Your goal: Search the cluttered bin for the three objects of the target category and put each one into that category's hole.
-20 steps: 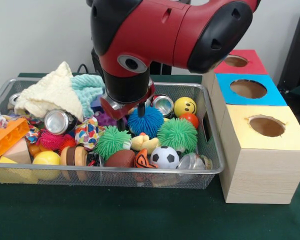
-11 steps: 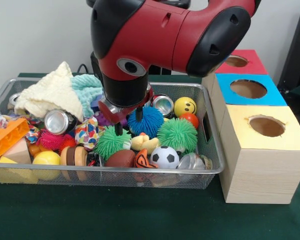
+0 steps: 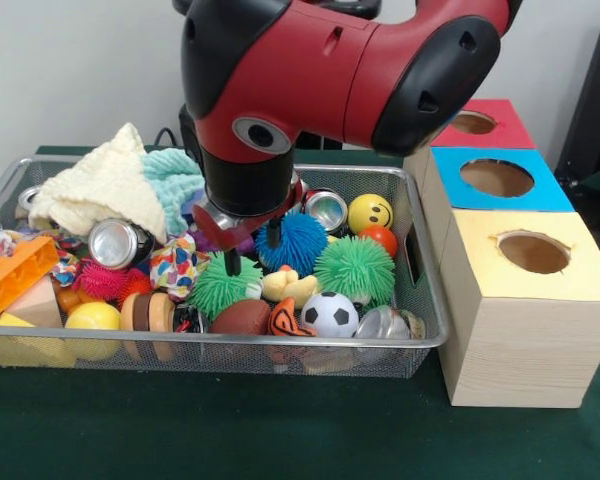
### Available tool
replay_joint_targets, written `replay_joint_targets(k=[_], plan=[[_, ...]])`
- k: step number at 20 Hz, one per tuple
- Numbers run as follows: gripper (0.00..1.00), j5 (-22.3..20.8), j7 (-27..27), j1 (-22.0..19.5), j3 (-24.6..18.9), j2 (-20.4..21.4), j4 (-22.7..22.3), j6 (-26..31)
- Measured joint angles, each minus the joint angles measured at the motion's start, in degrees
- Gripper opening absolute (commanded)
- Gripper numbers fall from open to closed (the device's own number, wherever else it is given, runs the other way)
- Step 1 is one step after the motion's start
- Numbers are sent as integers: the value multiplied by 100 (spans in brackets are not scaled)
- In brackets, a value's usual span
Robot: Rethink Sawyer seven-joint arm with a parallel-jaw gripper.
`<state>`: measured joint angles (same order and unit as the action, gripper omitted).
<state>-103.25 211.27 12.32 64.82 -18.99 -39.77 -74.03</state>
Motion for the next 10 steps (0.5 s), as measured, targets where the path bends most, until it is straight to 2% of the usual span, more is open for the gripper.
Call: replay_joint_targets(k=[10], plan=[[100,-73,0,0,0,-196,1,1]])
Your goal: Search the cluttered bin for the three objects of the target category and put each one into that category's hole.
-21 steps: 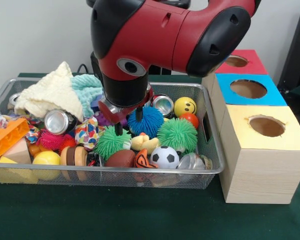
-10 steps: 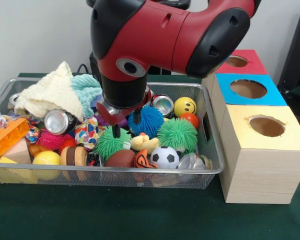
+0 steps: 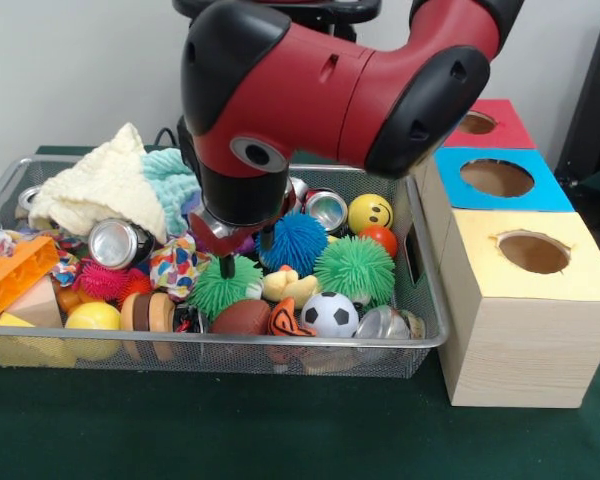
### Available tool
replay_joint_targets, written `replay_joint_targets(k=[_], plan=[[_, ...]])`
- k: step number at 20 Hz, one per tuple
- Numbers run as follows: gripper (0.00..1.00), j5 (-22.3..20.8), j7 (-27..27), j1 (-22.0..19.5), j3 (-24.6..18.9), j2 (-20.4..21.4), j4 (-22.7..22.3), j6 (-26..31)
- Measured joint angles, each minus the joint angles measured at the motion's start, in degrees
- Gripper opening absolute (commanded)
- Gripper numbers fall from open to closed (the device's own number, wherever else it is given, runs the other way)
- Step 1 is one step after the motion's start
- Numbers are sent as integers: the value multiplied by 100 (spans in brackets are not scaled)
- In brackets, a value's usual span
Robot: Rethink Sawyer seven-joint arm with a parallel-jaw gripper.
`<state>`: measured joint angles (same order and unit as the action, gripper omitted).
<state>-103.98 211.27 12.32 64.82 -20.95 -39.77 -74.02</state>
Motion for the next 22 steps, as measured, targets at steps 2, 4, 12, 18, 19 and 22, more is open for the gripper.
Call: replay_joint_targets(k=[2,4,12,18,19,22], plan=[[100,0,0,0,0,-97,0,7],[100,0,0,0,0,-130,0,18],[100,0,0,0,1,-174,1,265],[100,90,0,0,-1,-103,-19,622],[100,118,-1,0,-1,-73,-33,710],[100,151,-1,-5,-1,42,-64,1084]])
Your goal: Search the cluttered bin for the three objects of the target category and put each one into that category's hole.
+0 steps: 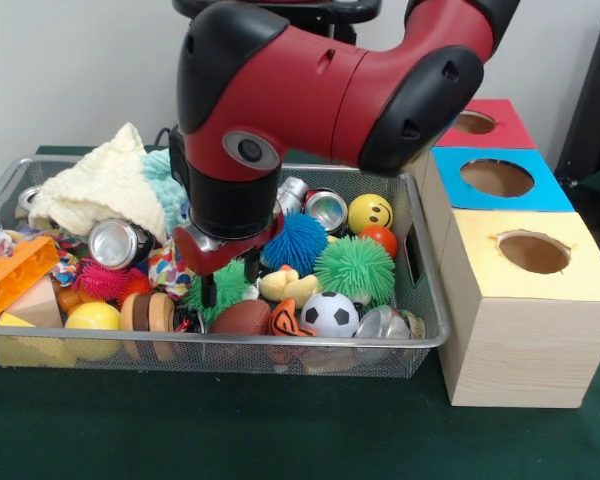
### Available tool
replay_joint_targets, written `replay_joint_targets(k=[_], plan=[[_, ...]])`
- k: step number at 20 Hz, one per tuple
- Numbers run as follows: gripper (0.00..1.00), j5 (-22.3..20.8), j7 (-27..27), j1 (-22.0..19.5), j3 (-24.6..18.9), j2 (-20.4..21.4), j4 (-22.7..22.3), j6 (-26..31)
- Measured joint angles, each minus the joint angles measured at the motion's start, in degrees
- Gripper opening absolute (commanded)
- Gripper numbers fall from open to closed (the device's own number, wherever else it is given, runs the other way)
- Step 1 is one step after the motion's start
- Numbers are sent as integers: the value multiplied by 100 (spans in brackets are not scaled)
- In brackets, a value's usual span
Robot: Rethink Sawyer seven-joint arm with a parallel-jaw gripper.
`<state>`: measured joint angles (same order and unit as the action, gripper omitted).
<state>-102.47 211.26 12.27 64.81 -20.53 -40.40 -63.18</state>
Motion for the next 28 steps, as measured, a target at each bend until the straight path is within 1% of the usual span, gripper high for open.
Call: replay_joint_targets(k=[5,18,28], plan=[[100,-31,0,-4,1,49,0,201],[100,-274,0,1,1,-91,1,199],[100,-276,0,1,0,-92,1,86]])
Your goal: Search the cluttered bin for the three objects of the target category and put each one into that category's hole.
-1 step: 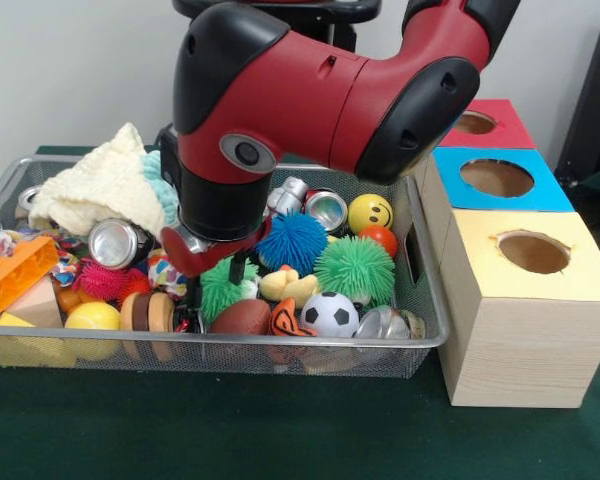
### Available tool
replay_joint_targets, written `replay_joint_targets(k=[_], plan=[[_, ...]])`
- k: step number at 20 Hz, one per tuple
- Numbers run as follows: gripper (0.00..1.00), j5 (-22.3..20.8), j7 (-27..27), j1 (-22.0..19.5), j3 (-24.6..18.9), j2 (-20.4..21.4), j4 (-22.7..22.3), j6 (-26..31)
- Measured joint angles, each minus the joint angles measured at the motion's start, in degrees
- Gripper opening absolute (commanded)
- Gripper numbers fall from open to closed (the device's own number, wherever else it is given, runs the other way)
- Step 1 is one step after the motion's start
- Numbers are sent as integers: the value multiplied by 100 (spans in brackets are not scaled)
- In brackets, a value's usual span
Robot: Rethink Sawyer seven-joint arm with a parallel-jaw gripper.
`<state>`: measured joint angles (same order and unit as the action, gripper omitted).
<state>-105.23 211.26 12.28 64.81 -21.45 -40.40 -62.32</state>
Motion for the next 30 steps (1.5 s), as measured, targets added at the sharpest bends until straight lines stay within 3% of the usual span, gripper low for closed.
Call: replay_joint_targets(k=[13,30], plan=[[100,26,0,-1,-128,67,-1,-649],[100,28,0,-6,-180,-39,0,-667]])
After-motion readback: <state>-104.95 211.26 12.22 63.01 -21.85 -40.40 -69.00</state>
